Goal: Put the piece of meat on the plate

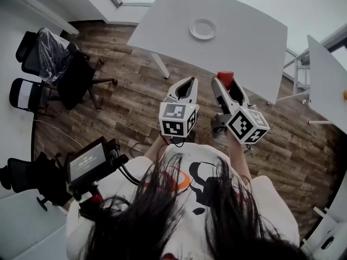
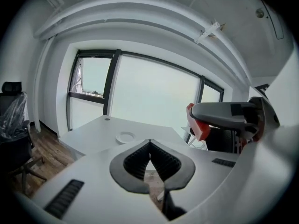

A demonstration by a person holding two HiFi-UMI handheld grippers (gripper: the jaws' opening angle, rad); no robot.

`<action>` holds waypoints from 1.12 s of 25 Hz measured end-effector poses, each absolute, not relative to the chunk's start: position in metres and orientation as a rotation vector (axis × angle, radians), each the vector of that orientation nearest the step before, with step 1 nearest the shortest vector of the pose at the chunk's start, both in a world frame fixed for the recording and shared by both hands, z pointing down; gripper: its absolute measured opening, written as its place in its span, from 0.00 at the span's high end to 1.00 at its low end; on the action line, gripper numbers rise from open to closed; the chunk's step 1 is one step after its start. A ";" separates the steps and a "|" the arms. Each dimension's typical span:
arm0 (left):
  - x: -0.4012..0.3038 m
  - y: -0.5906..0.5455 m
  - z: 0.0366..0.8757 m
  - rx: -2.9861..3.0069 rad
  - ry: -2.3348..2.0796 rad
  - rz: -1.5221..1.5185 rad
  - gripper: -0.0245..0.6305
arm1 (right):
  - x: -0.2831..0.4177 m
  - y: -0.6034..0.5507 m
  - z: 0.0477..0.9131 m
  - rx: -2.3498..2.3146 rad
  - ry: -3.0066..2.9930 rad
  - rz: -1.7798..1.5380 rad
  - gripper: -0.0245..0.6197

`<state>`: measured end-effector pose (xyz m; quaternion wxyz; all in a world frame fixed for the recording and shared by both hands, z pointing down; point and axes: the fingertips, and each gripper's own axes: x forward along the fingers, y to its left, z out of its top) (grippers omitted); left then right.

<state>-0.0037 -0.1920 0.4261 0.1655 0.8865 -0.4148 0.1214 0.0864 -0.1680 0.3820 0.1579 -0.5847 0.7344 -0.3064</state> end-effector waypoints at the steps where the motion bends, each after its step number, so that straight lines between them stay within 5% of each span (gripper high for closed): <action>1: -0.005 -0.203 0.427 2.529 -1.169 0.347 0.96 | 0.085 -0.179 0.383 -1.679 2.092 -0.877 0.47; 28: -0.017 -0.347 0.458 2.462 -1.085 0.379 0.96 | 0.092 -0.343 0.398 -1.706 1.984 -0.974 0.47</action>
